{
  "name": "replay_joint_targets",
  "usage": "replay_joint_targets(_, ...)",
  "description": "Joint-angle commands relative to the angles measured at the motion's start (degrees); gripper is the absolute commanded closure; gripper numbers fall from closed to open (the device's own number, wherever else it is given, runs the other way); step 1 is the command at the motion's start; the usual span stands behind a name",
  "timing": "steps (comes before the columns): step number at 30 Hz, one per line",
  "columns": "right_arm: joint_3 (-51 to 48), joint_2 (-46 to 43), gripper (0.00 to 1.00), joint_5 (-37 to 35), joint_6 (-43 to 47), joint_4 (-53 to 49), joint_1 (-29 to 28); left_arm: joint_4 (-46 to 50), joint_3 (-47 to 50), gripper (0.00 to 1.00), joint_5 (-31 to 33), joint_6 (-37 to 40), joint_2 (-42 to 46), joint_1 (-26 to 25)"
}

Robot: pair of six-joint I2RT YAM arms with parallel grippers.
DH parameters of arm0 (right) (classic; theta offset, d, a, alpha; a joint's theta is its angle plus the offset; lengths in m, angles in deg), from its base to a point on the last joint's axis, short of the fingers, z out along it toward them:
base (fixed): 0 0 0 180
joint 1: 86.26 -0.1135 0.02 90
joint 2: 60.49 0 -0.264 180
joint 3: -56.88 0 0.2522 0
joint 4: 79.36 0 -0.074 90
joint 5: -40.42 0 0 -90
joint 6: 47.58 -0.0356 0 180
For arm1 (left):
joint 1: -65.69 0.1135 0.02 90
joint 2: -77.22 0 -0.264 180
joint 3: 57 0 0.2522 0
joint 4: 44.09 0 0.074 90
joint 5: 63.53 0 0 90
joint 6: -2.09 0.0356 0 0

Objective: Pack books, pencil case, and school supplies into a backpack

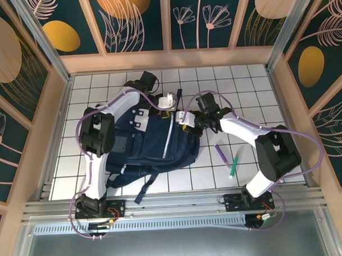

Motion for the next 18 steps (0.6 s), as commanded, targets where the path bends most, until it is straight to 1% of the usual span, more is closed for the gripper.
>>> replay_joint_targets(1,0.9,-3.2,1.0,-3.3,-1.5,-0.8,-0.9,-15.6,8.1,1.0,11.2,-13.9,6.8,1.5)
replay_joint_targets(3,0.7,-3.8,1.0,-4.7,-2.1,-1.3,-1.7,-20.9,12.0,1.0,14.0,-19.6,8.9,2.2)
replay_joint_targets(5,0.2,-4.5,1.0,-6.3,-2.5,-1.7,-3.7,-24.3,13.3,1.0,16.2,-27.1,9.6,3.1)
replay_joint_targets(8,-0.2,-5.1,1.0,-7.9,-3.2,-3.3,-6.5,-26.0,13.8,1.0,17.0,-35.5,10.3,4.3)
replay_joint_targets(11,0.1,-4.7,1.0,-9.8,-3.9,-7.2,-7.7,-30.4,18.1,1.0,17.5,-40.2,12.9,4.9)
replay_joint_targets(14,-1.2,-5.1,1.0,-13.2,-3.7,-9.3,-9.3,-34.9,21.9,1.0,14.8,-46.1,15.2,7.3)
replay_joint_targets(16,-1.8,-5.3,1.0,-13.2,-4.9,-10.5,-10.7,-36.0,23.3,1.0,13.2,-46.1,16.0,8.0)
replay_joint_targets(18,-2.7,-5.8,1.0,-11.7,-7.3,-9.6,-12.2,-36.5,23.8,1.0,14.2,-47.3,16.2,8.0)
